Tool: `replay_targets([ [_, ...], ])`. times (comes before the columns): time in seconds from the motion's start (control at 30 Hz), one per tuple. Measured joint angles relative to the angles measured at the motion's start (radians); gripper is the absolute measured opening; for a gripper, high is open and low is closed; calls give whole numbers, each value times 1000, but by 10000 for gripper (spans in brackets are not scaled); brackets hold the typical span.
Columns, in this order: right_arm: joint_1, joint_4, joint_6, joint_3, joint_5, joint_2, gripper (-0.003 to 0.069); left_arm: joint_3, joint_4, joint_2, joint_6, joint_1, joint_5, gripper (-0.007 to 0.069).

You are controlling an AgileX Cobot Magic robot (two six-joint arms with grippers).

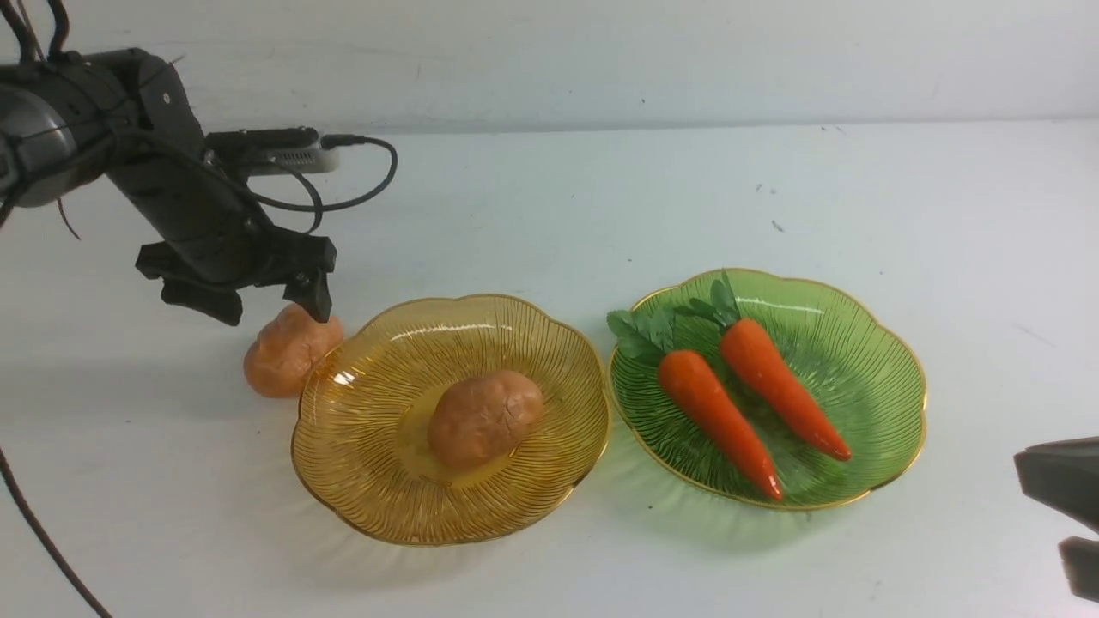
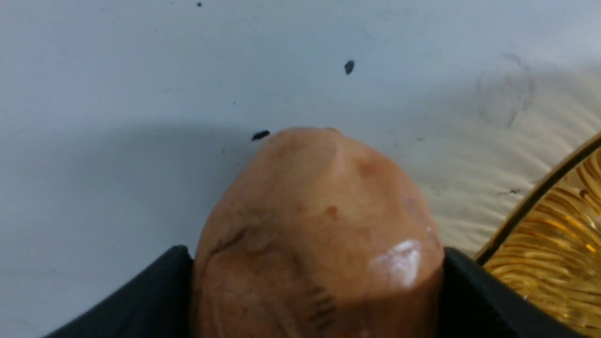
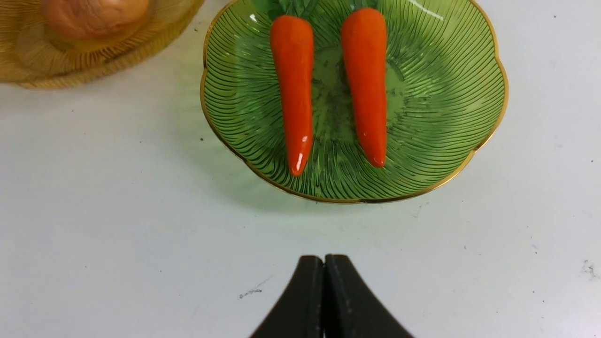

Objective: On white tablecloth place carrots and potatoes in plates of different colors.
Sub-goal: 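Put the potatoes from the left side into the left plate with the left gripper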

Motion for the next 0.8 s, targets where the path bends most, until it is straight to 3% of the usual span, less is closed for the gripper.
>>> replay_targets([
  [0.1, 0, 0, 0, 0, -1, 0, -15, -10, 1, 3, -15, 1, 4, 468],
  [0.2, 0, -1, 0, 0, -1, 0, -15, -34, 3, 1, -14, 7, 39, 407],
  [0.57, 0, -4, 0, 0, -1, 0, -15, -270, 25, -122, 5, 26, 247, 396],
  [0.8, 0, -4, 0, 0, -1, 0, -15, -225, -77, -182, 29, -62, 273, 396],
])
